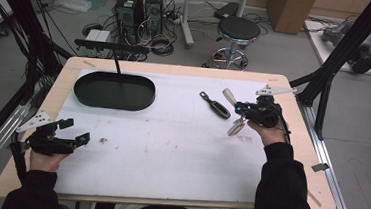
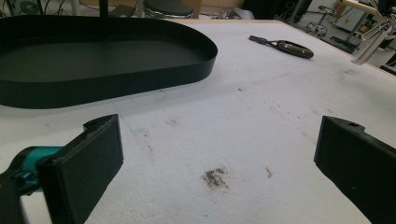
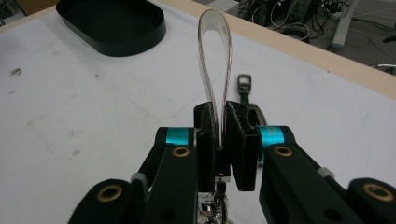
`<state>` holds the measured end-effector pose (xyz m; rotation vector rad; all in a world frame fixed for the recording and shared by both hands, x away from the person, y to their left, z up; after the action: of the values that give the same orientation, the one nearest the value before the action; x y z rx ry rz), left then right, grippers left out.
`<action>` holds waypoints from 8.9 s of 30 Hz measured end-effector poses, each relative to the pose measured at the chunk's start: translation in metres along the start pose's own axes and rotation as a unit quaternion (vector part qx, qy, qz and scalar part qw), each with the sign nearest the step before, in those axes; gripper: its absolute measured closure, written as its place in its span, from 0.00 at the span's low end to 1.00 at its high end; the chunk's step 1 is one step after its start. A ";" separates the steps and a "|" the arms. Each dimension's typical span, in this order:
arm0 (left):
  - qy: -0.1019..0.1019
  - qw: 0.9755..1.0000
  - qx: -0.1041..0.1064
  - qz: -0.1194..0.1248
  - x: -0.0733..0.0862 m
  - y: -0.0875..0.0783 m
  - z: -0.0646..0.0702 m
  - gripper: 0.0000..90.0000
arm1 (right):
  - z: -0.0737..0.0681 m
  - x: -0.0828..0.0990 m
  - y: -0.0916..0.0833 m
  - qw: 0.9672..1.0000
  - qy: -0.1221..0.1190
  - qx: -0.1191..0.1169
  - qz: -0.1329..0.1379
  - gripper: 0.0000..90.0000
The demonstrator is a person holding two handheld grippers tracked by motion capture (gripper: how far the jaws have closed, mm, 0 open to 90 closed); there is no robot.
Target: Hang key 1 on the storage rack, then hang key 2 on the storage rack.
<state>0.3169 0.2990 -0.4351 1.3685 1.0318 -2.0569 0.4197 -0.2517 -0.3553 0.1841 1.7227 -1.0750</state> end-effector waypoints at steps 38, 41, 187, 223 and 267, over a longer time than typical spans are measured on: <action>0.008 1.000 0.019 -0.004 0.003 0.008 0.003 0.02 | -0.078 -0.125 0.099 0.996 -0.038 -0.077 0.032 0.92; 0.010 1.000 0.014 -0.014 0.004 0.011 0.002 0.02 | -0.082 -0.134 0.106 0.996 -0.041 -0.076 0.028 0.92; 0.007 1.000 0.006 -0.017 0.001 0.016 0.002 0.02 | -0.074 -0.142 0.121 1.000 -0.002 0.006 0.027 0.01; 0.009 1.000 0.006 -0.017 0.001 0.017 0.001 0.02 | -0.001 -0.054 0.109 0.996 0.067 0.051 -0.008 0.01; 0.017 0.999 0.000 -0.028 0.002 0.019 0.002 0.02 | 0.039 0.009 0.185 0.986 0.024 0.073 -0.145 0.49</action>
<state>0.3286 0.2863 -0.4433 1.3935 1.0953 -2.0800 0.5501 -0.1755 -0.4687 0.0513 1.7495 -1.4219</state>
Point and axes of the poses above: each handheld gripper's, and its own axes: y roughly forward along the jaws, x roughly out of its underside, z roughly to its right, the point moved 4 cm from there along y, roughly forward along the jaws, and after that the axes turned 1 degree about -z, right-handed, at the moved point
